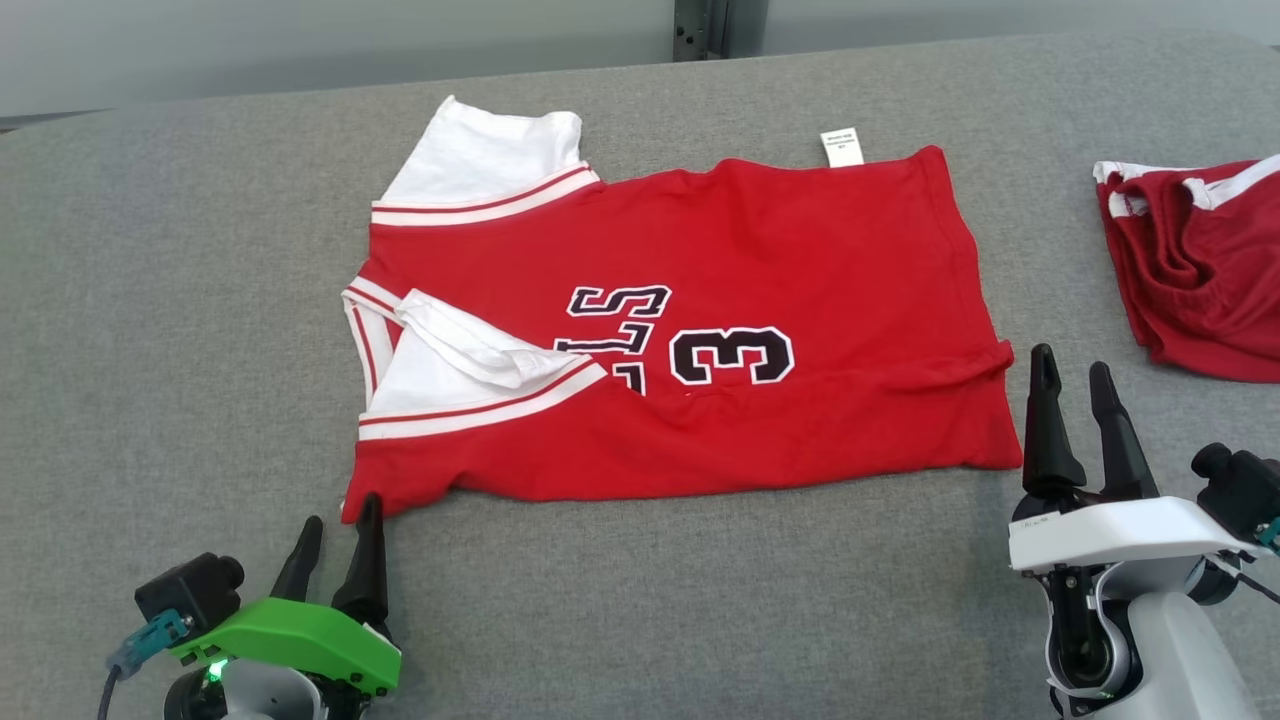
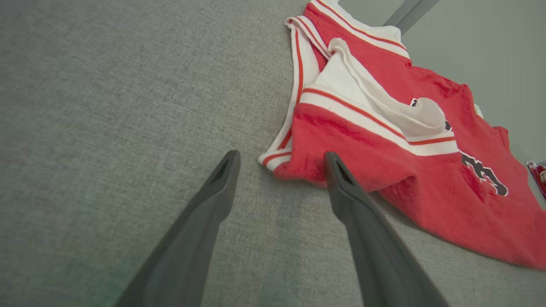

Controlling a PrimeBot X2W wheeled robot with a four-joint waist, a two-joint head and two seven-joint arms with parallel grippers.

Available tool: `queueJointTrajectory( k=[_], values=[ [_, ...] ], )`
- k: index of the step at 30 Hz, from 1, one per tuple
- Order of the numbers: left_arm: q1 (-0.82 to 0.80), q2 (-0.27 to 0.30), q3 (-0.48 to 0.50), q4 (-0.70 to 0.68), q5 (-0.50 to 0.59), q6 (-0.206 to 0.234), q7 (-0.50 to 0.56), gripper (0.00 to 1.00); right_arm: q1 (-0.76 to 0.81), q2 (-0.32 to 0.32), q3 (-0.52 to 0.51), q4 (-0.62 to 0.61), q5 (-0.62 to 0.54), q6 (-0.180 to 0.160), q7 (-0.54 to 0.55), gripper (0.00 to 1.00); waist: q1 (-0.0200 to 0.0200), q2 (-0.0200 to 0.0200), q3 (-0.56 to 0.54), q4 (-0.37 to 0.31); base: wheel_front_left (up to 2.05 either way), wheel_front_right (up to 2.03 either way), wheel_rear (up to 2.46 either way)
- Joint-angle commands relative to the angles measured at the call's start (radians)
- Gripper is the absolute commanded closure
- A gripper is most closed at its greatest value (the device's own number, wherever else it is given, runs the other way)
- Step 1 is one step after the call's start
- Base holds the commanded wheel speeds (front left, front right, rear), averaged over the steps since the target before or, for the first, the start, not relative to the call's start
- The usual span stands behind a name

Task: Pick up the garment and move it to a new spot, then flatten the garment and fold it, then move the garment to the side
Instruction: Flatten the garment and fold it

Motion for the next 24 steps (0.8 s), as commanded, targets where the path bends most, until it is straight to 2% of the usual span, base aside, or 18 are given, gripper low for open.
queueJointTrajectory(
  k=[1,4,5,7,8,9,15,24],
  values=[
    [-0.016,-0.002,0.006,0.011,-0.011,0.014,0.007,0.00,-0.002,-0.003,0.004,0.000,0.004,0.000,0.002,0.00,0.0000,0.0000,0.003,-0.014,0.00,0.00,0.00],
    [-0.028,0.000,0.005,0.037,-0.012,0.016,0.016,0.02,-0.002,-0.003,0.012,0.000,0.001,0.000,0.004,0.00,0.0000,0.0000,0.006,-0.030,0.00,0.00,0.00],
    [-0.031,0.001,0.004,0.044,-0.014,0.014,0.018,0.18,0.000,-0.003,0.011,0.002,-0.001,0.000,0.006,0.00,0.0000,0.0000,0.007,-0.035,0.00,0.00,0.00],
    [-0.036,0.000,0.002,0.057,-0.017,0.013,0.020,0.56,0.006,-0.003,0.008,0.007,-0.004,0.000,0.007,0.00,0.0000,0.0000,0.007,-0.042,0.00,0.00,0.00],
    [-0.037,0.000,-0.001,0.064,-0.017,0.012,0.022,0.71,0.009,-0.003,0.006,0.012,-0.006,0.000,0.011,0.00,0.0000,0.0000,0.006,-0.045,0.00,0.00,0.00],
    [-0.038,0.001,-0.004,0.067,-0.015,0.011,0.023,0.99,0.011,-0.003,0.006,0.016,-0.008,0.000,0.012,0.00,0.0000,0.0000,0.006,-0.047,0.00,0.00,0.00],
    [-0.046,-0.002,-0.020,0.064,-0.003,0.006,0.014,1.00,0.005,-0.003,-0.016,0.098,-0.054,0.000,0.060,0.00,0.0000,0.0000,-0.002,-0.045,0.00,0.00,0.00],
    [-0.054,0.016,-0.026,-0.021,0.014,0.009,-0.017,1.00,-0.071,-0.003,-0.023,0.278,-0.098,0.000,0.130,0.00,0.0000,0.0000,-0.001,-0.005,0.00,0.00,0.00]
  ],
)
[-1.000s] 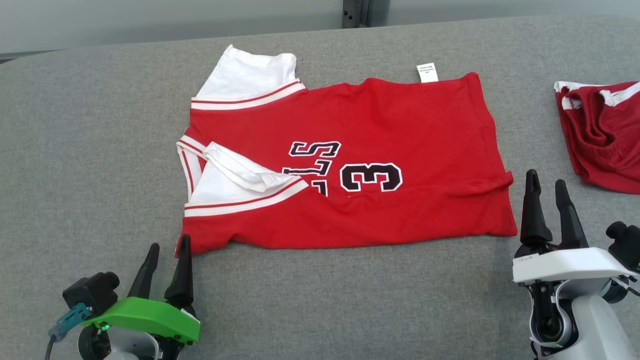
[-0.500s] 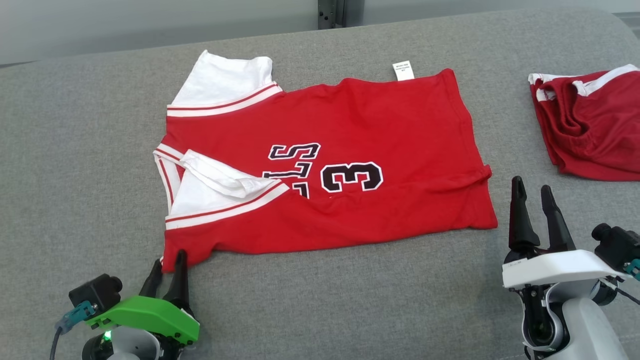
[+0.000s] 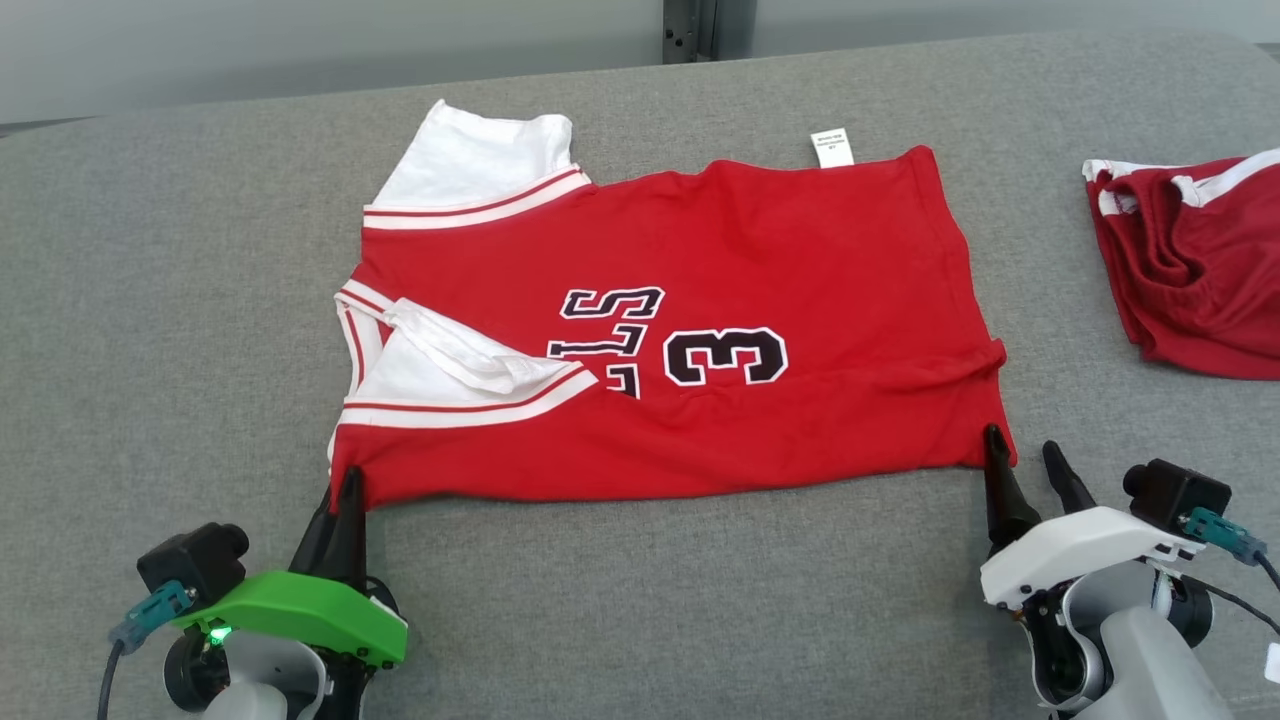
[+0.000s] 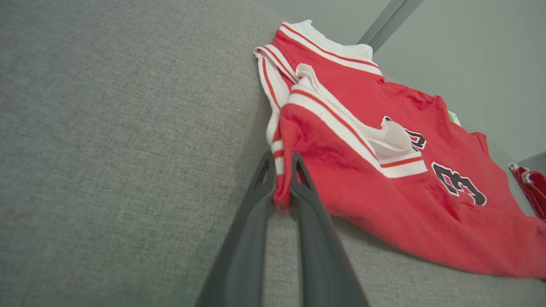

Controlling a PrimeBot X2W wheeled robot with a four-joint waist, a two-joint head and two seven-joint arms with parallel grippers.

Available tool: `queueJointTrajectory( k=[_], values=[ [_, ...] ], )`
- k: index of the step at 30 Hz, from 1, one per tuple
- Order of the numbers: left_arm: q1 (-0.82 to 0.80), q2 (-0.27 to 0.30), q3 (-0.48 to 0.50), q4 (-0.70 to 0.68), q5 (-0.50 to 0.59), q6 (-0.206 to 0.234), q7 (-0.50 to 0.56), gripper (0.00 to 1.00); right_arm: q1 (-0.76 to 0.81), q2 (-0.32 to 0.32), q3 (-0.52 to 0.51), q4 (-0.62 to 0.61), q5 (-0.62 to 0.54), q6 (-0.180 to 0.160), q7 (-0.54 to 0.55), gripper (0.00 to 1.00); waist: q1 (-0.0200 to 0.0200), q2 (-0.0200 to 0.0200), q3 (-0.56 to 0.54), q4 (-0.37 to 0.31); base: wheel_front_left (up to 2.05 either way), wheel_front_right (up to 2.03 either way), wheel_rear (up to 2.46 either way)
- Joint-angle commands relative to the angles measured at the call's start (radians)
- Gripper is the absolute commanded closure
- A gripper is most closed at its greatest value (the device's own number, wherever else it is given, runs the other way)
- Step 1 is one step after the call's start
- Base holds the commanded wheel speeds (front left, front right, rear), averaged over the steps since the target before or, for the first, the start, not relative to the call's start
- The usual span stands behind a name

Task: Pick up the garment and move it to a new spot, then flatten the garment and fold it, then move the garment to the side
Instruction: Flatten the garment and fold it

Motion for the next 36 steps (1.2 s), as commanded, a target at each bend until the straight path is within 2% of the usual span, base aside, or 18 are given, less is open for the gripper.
queueJointTrajectory(
  k=[1,6,7,8,9,10,11,16,26,31,36],
  values=[
    [-0.018,0.009,0.001,-0.013,0.005,0.005,-0.005,1.00,-0.020,-0.003,0.003,0.030,-0.012,0.000,0.014,0.00,0.0000,-0.0001,0.003,0.009,0.00,0.00,0.00],
    [-0.015,0.012,-0.008,-0.059,0.016,0.011,-0.007,1.00,-0.063,0.001,0.041,0.129,-0.005,0.000,0.053,0.02,0.0000,-0.0001,0.007,0.021,0.00,0.00,0.00],
    [-0.014,0.013,-0.009,-0.066,0.017,0.013,-0.007,1.00,-0.069,0.002,0.051,0.140,-0.002,0.000,0.052,0.31,0.0000,-0.0001,0.007,0.022,0.00,0.00,0.00],
    [-0.011,0.015,-0.010,-0.073,0.019,0.015,-0.008,1.00,-0.075,0.002,0.057,0.150,0.002,0.001,0.047,0.56,0.0000,-0.0001,0.007,0.022,0.00,0.00,0.00],
    [-0.008,0.017,-0.010,-0.081,0.021,0.018,-0.009,1.00,-0.080,0.002,0.066,0.159,0.004,0.001,0.046,0.69,0.0000,-0.0001,0.006,0.022,0.00,0.00,0.00],
    [-0.005,0.020,-0.009,-0.089,0.023,0.019,-0.011,1.00,-0.085,0.002,0.072,0.163,0.006,0.001,0.045,0.95,0.0000,-0.0001,0.006,0.022,0.00,0.00,0.00],
    [-0.002,0.023,-0.007,-0.098,0.026,0.021,-0.012,1.00,-0.089,0.003,0.076,0.164,0.009,0.001,0.044,1.00,0.0000,-0.0001,0.005,0.021,0.00,0.00,0.00],
    [0.019,0.041,0.009,-0.153,0.029,0.035,-0.018,1.00,-0.065,-0.018,0.076,0.102,0.015,0.000,0.058,1.00,0.0000,-0.0001,-0.005,0.018,0.00,0.00,0.00],
    [0.151,0.099,0.037,-0.356,0.032,0.079,0.025,1.00,0.101,-0.130,0.054,-0.208,0.089,-0.001,0.215,1.00,0.0000,-0.0001,-0.024,-0.003,0.00,0.00,0.00],
    [0.266,0.084,0.026,-0.446,0.017,0.113,0.048,1.00,0.196,-0.102,0.024,-0.296,0.108,-0.001,0.263,1.00,0.0000,-0.0001,-0.026,-0.010,0.00,0.00,0.00],
    [0.336,0.057,0.009,-0.441,0.006,0.134,0.045,1.00,0.258,-0.059,0.001,-0.313,0.113,-0.001,0.262,1.00,0.0000,-0.0001,-0.026,-0.016,0.00,0.00,0.00]
  ],
)
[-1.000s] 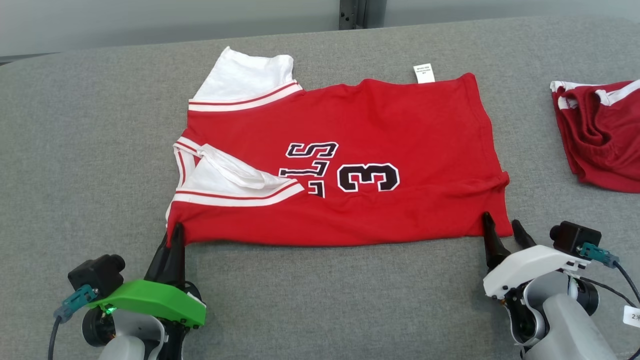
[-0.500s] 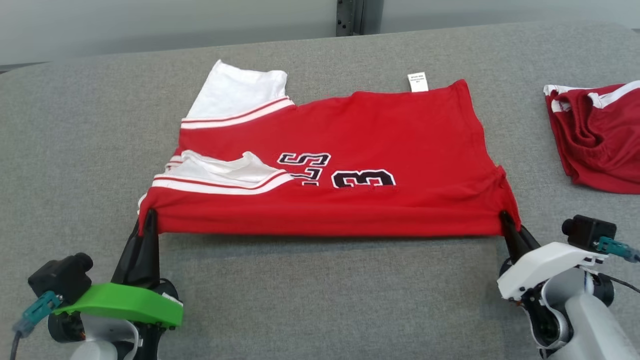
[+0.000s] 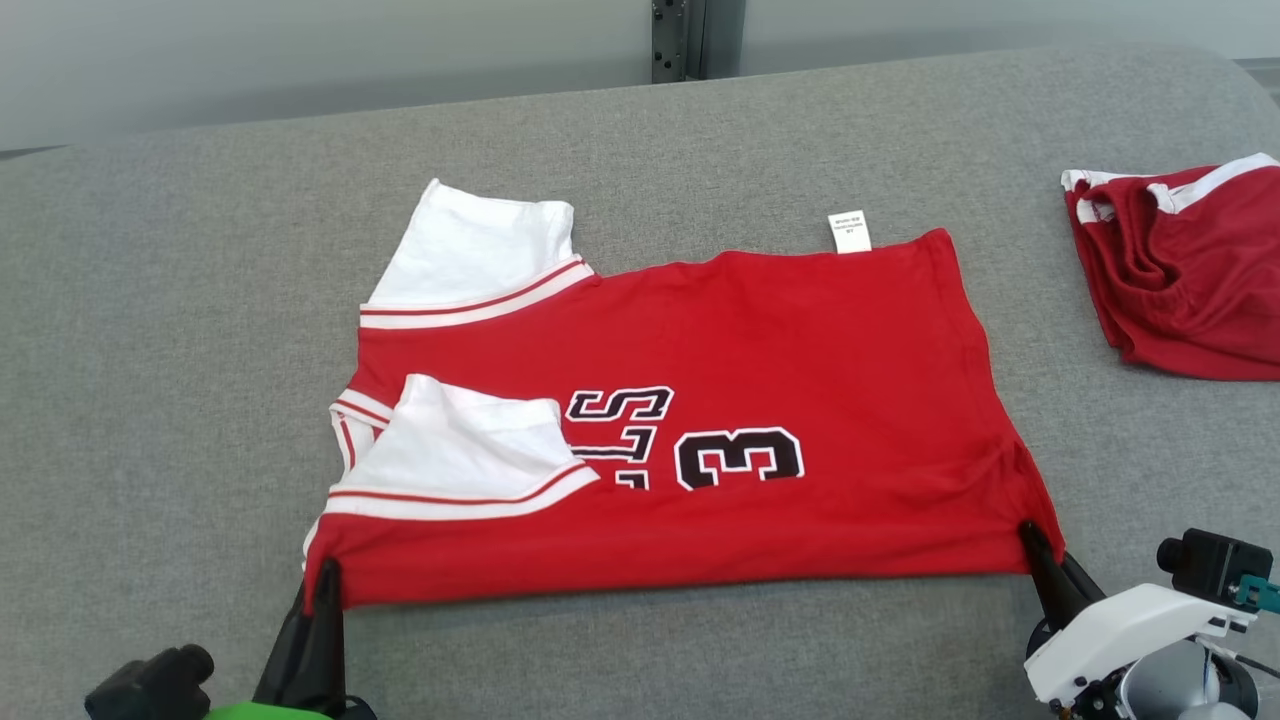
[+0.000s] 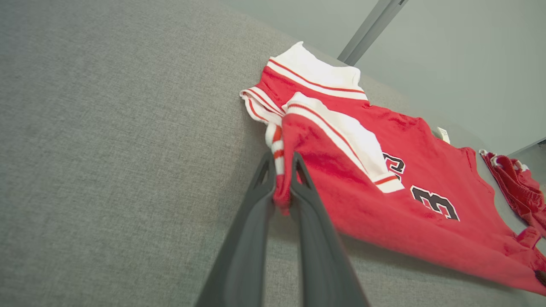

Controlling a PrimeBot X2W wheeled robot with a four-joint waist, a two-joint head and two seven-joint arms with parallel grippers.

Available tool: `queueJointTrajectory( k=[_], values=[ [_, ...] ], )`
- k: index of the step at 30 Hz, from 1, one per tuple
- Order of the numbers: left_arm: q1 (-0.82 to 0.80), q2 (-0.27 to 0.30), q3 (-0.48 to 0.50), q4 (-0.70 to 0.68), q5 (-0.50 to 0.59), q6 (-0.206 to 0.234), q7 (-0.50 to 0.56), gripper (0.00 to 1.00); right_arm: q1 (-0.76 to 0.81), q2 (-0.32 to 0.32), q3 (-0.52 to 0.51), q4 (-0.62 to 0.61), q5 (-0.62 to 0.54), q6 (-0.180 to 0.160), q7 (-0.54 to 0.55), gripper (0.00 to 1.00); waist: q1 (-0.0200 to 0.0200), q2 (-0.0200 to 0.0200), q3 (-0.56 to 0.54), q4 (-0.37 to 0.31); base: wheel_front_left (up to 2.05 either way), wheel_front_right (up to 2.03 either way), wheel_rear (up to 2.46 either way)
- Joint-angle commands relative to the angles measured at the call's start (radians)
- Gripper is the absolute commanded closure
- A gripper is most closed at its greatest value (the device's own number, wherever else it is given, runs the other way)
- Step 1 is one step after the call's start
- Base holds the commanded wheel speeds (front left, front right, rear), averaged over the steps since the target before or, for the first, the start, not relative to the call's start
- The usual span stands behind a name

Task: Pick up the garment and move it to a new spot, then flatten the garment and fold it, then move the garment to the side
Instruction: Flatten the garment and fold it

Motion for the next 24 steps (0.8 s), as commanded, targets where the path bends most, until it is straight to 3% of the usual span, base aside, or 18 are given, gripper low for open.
queueJointTrajectory(
  k=[1,5,7,9,10,11,13,19,24],
  values=[
    [0.019,-0.007,-0.001,0.007,-0.009,0.007,-0.007,1.00,0.019,0.005,-0.009,-0.006,0.004,-0.002,-0.006,1.00,0.0000,-0.0001,0.001,-0.003,0.00,0.00,0.00],
    [0.052,-0.016,-0.001,0.016,-0.018,0.016,-0.014,1.00,0.041,0.019,-0.014,-0.013,0.006,-0.002,-0.014,1.00,0.0000,-0.0001,0.005,-0.013,0.00,0.00,0.00],
    [0.068,-0.013,0.003,0.016,-0.018,0.023,-0.014,1.00,0.048,0.022,-0.017,-0.015,0.007,-0.002,-0.018,0.88,0.0000,-0.0001,0.006,-0.017,0.00,0.00,0.00],
    [0.084,-0.009,0.004,0.019,-0.020,0.030,-0.007,1.00,0.051,0.025,-0.022,-0.016,0.007,-0.002,-0.025,0.57,0.0000,-0.0001,0.007,-0.021,0.00,0.00,0.00],
    [0.090,-0.005,0.007,0.021,-0.019,0.036,-0.003,1.00,0.054,0.028,-0.026,-0.018,0.006,-0.002,-0.031,0.10,0.0000,-0.0001,0.007,-0.023,0.00,0.00,0.00],
    [0.095,-0.001,0.009,0.024,-0.013,0.042,0.000,0.65,0.058,0.030,-0.029,-0.020,0.004,-0.002,-0.035,0.00,0.0000,-0.0001,0.007,-0.025,0.00,0.00,0.00],
    [0.102,0.003,0.009,0.030,-0.006,0.051,0.008,0.00,0.065,0.033,-0.035,-0.024,0.000,-0.001,-0.040,0.00,0.0000,-0.0001,0.006,-0.029,0.00,0.00,0.00],
    [0.091,0.036,0.026,0.028,0.008,0.059,0.011,0.00,0.064,0.037,-0.073,-0.049,-0.024,-0.001,-0.059,0.00,0.0000,-0.0001,0.012,-0.045,0.00,0.00,0.00],
    [-0.018,0.096,0.029,0.027,0.053,0.047,0.032,0.00,0.020,0.029,-0.077,-0.090,-0.065,-0.001,-0.069,0.00,0.0000,-0.0001,0.021,-0.062,0.00,0.00,0.00]
  ],
)
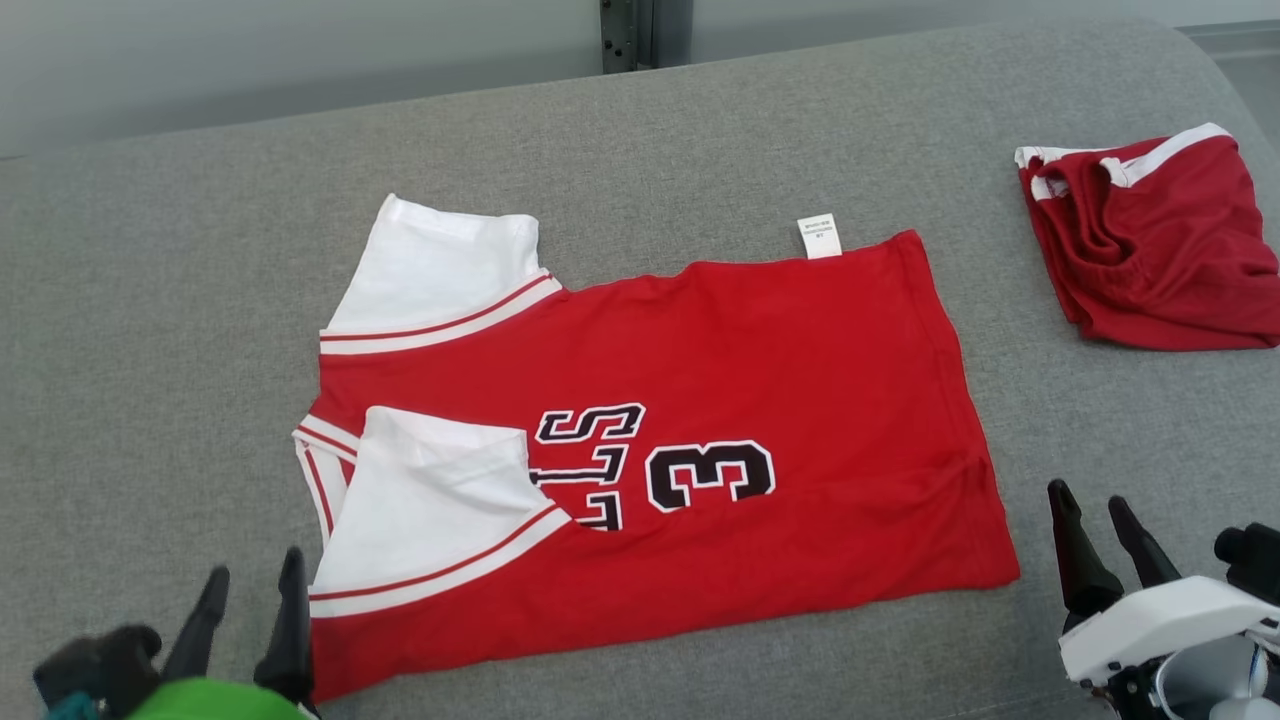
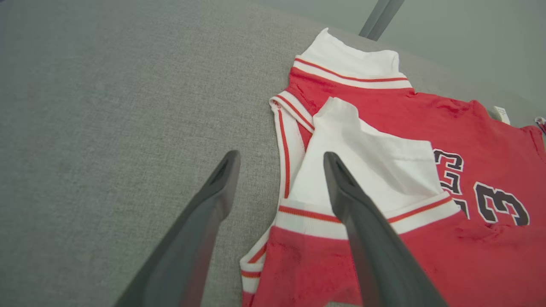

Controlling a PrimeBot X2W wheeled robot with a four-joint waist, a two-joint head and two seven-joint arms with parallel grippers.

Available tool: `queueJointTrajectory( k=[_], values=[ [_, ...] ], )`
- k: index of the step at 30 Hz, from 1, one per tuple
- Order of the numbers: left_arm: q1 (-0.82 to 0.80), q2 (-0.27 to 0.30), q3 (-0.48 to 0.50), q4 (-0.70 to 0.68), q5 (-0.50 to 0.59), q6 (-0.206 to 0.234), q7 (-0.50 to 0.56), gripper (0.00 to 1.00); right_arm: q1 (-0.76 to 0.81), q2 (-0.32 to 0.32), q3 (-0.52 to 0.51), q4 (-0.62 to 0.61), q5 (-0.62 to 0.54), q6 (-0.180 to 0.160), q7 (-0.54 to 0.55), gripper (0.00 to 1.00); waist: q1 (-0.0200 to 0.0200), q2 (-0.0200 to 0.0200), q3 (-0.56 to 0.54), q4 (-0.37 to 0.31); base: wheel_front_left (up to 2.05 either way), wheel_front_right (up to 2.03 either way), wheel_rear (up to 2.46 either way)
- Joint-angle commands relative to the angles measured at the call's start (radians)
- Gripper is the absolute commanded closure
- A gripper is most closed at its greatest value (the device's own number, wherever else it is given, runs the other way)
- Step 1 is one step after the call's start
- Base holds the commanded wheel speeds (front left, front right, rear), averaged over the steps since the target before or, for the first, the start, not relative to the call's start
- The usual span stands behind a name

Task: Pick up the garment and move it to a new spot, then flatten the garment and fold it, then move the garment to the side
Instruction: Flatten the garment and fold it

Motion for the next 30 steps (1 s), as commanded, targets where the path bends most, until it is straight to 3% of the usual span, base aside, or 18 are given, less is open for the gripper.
queueJointTrajectory(
  k=[1,5,9,18,30],
  values=[
    [-0.054,0.026,-0.001,0.007,0.024,-0.008,0.011,0.00,-0.021,-0.007,0.005,-0.013,-0.015,0.000,-0.002,0.00,0.0000,0.0000,0.007,-0.008,0.00,0.00,0.00],
    [-0.236,0.075,-0.041,0.056,0.080,-0.035,0.064,0.00,-0.074,-0.022,0.039,-0.039,-0.036,0.000,0.006,0.00,0.0000,0.0000,0.034,-0.022,0.00,0.00,0.00],
    [-0.432,0.087,-0.078,0.147,0.114,-0.056,0.115,0.00,-0.139,-0.031,0.102,-0.053,-0.048,0.000,0.015,0.00,0.0000,0.0000,0.081,-0.046,0.00,0.00,0.00],
    [-0.811,0.061,-0.153,0.460,0.165,-0.111,0.184,0.00,-0.258,-0.058,0.213,-0.049,-0.029,0.000,-0.003,0.00,0.0000,0.0000,0.207,-0.090,0.00,0.00,0.00],
    [-1.057,0.065,-0.180,0.742,0.207,-0.122,0.173,0.00,-0.318,-0.079,0.263,-0.032,-0.004,0.000,-0.045,0.00,0.0000,0.0000,0.298,-0.142,0.00,0.00,0.00]
  ],
)
